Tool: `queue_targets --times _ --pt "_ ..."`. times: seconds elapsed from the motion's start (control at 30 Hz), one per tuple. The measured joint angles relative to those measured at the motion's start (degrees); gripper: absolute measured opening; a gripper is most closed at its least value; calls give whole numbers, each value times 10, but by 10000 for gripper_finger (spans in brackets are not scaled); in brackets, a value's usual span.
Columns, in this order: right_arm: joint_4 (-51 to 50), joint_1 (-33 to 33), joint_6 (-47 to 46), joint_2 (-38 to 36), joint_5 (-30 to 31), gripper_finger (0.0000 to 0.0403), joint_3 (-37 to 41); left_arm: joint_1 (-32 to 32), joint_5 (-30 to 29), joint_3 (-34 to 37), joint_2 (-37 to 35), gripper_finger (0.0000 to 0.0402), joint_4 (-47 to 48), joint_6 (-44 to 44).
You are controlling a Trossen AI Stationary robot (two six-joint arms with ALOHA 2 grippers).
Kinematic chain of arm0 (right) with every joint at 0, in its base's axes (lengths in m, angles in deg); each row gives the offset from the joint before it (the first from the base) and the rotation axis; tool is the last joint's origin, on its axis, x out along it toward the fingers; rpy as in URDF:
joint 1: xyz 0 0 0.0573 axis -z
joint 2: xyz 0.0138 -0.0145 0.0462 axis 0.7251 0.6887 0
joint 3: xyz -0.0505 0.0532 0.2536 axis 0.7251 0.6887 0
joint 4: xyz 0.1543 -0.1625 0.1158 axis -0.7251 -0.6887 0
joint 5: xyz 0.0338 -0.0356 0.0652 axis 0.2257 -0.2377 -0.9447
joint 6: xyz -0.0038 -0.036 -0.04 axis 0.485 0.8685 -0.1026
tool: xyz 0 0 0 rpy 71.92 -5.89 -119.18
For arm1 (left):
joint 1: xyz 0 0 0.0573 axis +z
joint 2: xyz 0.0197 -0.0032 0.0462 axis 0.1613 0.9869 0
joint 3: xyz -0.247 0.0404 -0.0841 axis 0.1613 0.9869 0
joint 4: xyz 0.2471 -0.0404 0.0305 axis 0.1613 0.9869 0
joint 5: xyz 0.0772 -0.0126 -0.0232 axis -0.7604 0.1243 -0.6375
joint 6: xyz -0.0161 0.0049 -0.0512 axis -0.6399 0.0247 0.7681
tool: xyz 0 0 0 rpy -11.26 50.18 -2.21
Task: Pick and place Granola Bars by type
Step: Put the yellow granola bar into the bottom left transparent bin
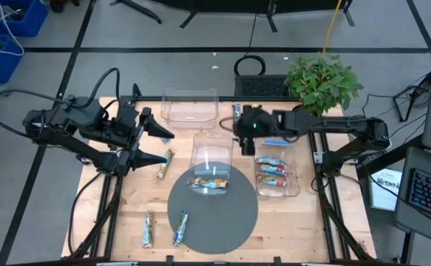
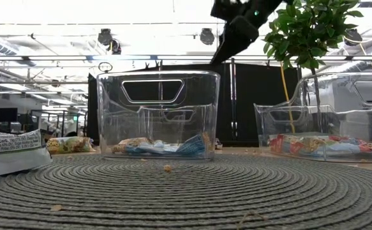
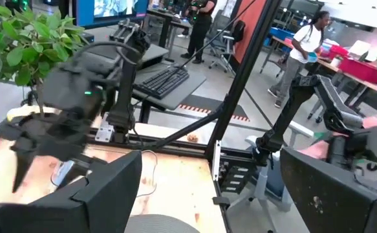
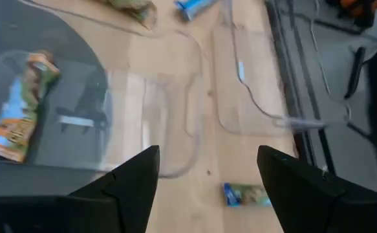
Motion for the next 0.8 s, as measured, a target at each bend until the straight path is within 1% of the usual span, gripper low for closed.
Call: queue_targets --times 0.13,0.4,0.53,0.8 --pt "-29 44 28 0 0 251 0 0 0 0 0 367 0 -15" --pt "-74 126 78 0 -1 251 0 0 0 0 0 367 -1 -16" --pt "-75 164 108 6 0 251 0 0 -1 0 0 367 -1 -14" --pt "-75 224 169 50 0 251 -1 0 0 0 0 367 -2 -12"
